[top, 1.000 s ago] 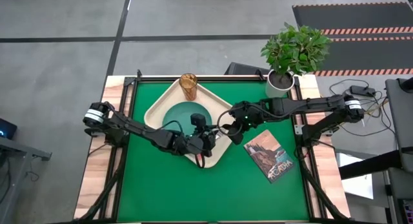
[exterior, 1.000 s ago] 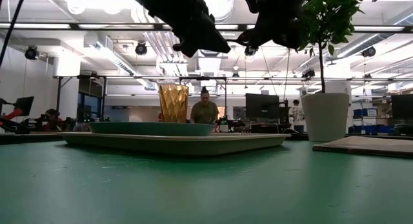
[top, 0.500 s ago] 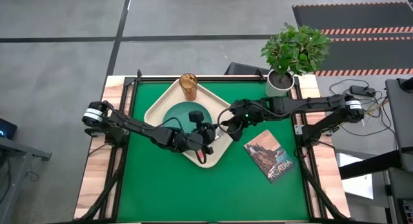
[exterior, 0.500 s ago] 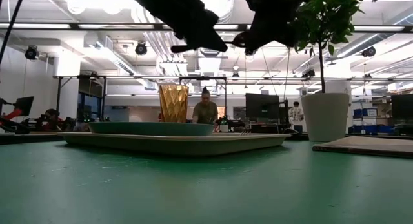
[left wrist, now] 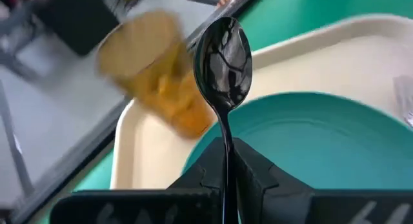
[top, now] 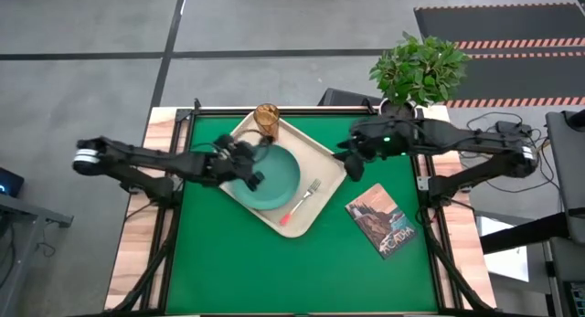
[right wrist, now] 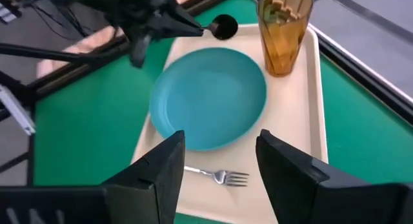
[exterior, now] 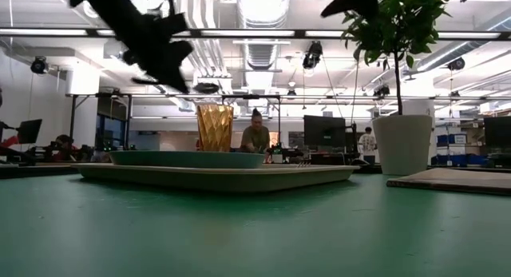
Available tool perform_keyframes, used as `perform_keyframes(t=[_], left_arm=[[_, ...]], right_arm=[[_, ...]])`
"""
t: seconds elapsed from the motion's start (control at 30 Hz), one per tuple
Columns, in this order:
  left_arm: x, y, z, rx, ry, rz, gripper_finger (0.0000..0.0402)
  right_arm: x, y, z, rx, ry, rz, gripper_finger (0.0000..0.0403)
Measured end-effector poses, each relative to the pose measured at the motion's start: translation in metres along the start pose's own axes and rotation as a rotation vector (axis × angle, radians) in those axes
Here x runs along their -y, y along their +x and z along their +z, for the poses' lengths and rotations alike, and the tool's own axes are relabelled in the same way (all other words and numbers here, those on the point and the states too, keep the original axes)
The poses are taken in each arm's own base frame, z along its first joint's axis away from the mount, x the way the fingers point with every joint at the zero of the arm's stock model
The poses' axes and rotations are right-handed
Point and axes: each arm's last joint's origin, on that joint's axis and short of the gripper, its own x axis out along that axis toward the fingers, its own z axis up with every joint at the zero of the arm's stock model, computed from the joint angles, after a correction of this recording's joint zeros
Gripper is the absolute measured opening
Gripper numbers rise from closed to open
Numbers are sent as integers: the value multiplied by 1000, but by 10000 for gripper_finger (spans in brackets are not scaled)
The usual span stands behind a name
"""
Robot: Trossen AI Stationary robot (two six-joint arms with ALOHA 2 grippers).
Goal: Pick and place plate/cup/fork/spoon on tray
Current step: Put the black spoon on the white tray to the left of the green plate
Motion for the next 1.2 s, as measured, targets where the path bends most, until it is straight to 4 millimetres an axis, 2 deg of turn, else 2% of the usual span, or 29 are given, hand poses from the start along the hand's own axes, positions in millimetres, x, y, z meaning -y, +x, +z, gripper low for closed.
perform_keyframes(t=[0.1,0.23,0.33,0.47,0.77,0.93,1.2], left_arm=[[-23,-1,-21,-22,-97,4,0],[-36,-3,-49,-41,-154,-25,0],[-46,-2,-64,-51,-261,6,0],[-59,11,-77,-102,-358,68,0],[-85,45,-83,-223,-397,151,0],[-87,60,-80,-201,-390,106,0],[-93,84,-90,-295,-365,123,1]], right_arm=[[0,-17,-2,20,-3,16,178],[0,-32,-6,21,-9,28,178],[0,-38,-8,29,-13,38,178],[0,-41,-8,36,-34,42,178],[-1,-28,-9,-2,-66,28,178],[-1,-21,-10,-25,-88,19,178],[-2,-19,-10,-30,-99,18,178]])
